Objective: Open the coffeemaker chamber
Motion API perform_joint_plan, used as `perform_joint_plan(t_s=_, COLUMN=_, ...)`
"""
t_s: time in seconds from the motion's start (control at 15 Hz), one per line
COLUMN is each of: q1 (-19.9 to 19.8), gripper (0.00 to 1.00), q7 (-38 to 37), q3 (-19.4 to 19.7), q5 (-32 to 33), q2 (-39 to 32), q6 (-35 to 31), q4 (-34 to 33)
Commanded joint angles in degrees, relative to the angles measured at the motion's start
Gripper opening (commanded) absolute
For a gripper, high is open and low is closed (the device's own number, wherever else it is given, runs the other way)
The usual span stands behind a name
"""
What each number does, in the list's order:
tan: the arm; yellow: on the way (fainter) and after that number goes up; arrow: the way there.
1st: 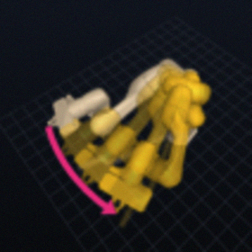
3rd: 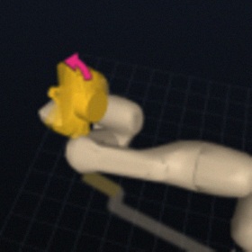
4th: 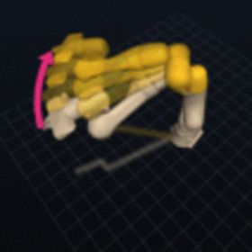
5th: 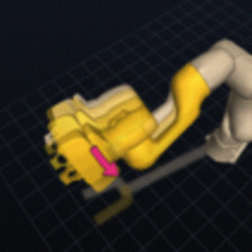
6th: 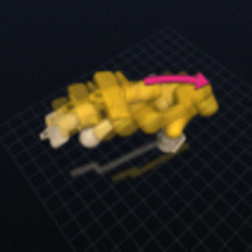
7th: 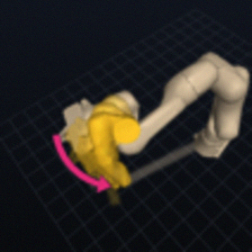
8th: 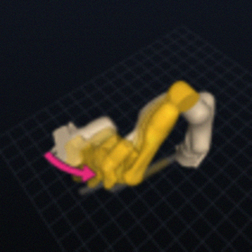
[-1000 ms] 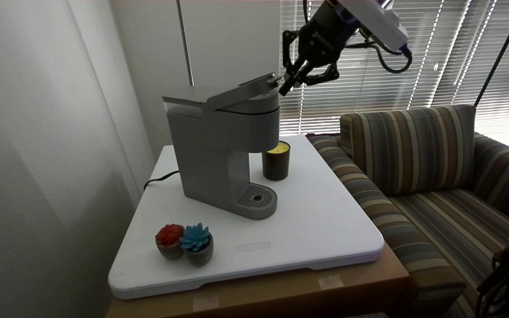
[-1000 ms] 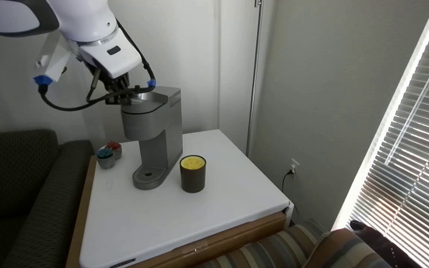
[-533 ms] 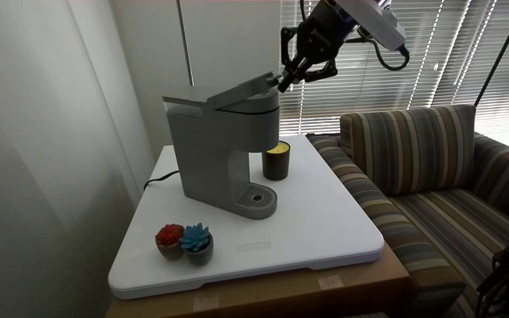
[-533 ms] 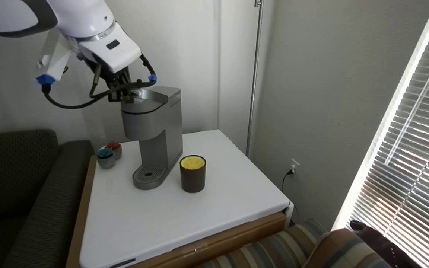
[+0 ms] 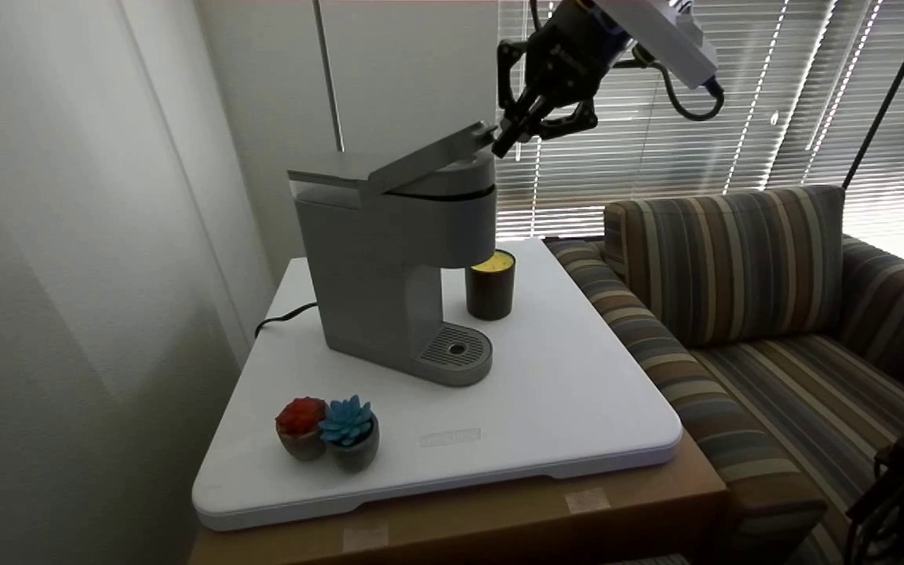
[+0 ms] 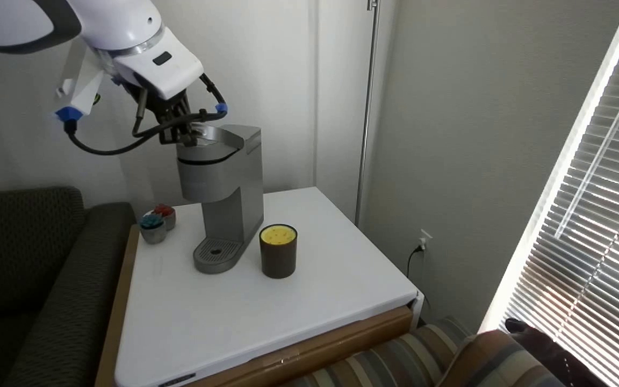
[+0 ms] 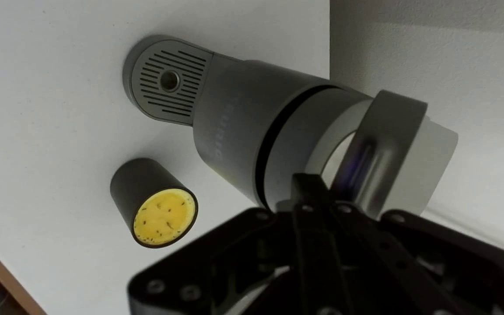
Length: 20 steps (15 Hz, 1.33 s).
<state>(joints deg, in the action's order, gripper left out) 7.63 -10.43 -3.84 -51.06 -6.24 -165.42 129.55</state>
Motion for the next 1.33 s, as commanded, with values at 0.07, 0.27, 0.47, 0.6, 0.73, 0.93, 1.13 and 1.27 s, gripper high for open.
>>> perform_joint_plan(t_s=0.07, q1=0.2, gripper=0.0, q7=-0.5, q3=0.2, q5=1.3, q2=1.1, q6=-2.0, q4=0.4)
perform_joint_plan(t_s=0.27, q1=0.3, gripper=0.0, q7=-1.1, q3=0.6, q5=3.5, q2=1.2, q6=-2.2, q4=0.2)
perform_joint_plan(t_s=0.47, q1=-0.9, gripper=0.0, q7=-2.6, q3=0.2, q5=7.5, q2=1.0, q6=-1.7, q4=-0.4)
perform_joint_plan(t_s=0.6, q1=-1.2, gripper=0.0, q7=-4.0, q3=0.3, q5=10.5, q2=0.8, q6=-1.4, q4=-1.0)
perform_joint_plan(t_s=0.73, q1=-1.4, gripper=0.0, q7=-5.4, q3=0.3, q5=13.4, q2=0.6, q6=-1.0, q4=-1.7)
perform_joint_plan(t_s=0.93, q1=-1.7, gripper=0.0, q7=-7.1, q3=0.2, q5=16.8, q2=0.5, q6=-0.8, q4=-2.7)
perform_joint_plan(t_s=1.13, q1=-1.8, gripper=0.0, q7=-8.2, q3=0.1, q5=19.1, q2=0.4, q6=-0.8, q4=-3.6)
perform_joint_plan(t_s=1.27, q1=-1.8, gripper=0.0, q7=-8.8, q3=0.1, q5=20.5, q2=0.4, q6=-0.8, q4=-4.2)
